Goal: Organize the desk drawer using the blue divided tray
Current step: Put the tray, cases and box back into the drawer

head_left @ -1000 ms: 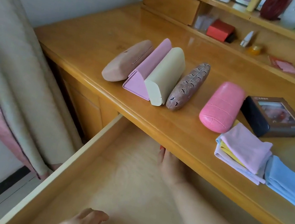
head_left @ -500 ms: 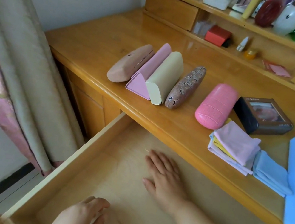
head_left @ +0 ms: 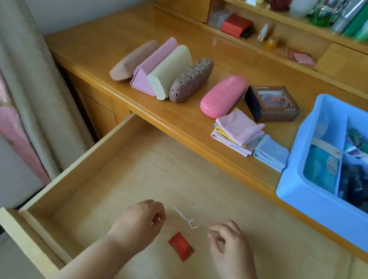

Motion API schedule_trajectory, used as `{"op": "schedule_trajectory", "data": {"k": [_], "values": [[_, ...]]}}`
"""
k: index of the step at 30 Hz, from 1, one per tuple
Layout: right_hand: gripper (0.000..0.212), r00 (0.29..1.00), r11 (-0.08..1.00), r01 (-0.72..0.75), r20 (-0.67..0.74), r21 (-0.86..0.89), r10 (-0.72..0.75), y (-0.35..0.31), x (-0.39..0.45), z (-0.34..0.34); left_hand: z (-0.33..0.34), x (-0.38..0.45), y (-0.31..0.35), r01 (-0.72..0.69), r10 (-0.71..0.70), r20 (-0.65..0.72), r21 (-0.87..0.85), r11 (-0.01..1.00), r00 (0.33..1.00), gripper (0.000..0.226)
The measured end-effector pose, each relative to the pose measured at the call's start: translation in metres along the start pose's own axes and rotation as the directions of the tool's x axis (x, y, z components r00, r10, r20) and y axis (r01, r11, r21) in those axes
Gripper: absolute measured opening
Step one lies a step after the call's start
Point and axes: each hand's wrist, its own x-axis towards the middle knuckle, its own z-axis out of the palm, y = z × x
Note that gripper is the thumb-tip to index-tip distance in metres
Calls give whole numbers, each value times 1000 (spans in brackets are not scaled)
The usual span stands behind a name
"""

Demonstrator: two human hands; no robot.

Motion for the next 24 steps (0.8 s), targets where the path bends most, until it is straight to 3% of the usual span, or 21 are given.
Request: {"op": "schedule_trajectory", "data": {"k": [4, 8, 15, 18, 21, 24], "values": [[4, 984, 997, -79, 161, -20, 82, 3, -15, 4, 22, 11, 14, -66, 66, 16, 36, 997, 998, 26], [39, 948, 973, -25, 304, -231, 97, -11, -13, 24, 32, 32, 20, -154, 144, 60, 216, 964, 988, 38], [17, 941, 959, 14, 327, -284, 83, -22, -4, 28, 40, 37, 17, -137, 86, 137, 425, 895, 987, 19], [20, 932, 991, -94, 341, -99, 123, -21, -10, 13, 38, 21, 20, -73, 60, 61, 253, 965, 996, 7], [16, 939, 971, -214, 297, 103, 175, -18, -23, -17, 30, -5, 32, 9, -15, -49, -121, 993, 999, 30], [30, 954, 955, -191, 272, 227, 126, -14, -38, -62, 18, -31, 57, -56, 34, -83, -273, 960, 996, 35]]}}
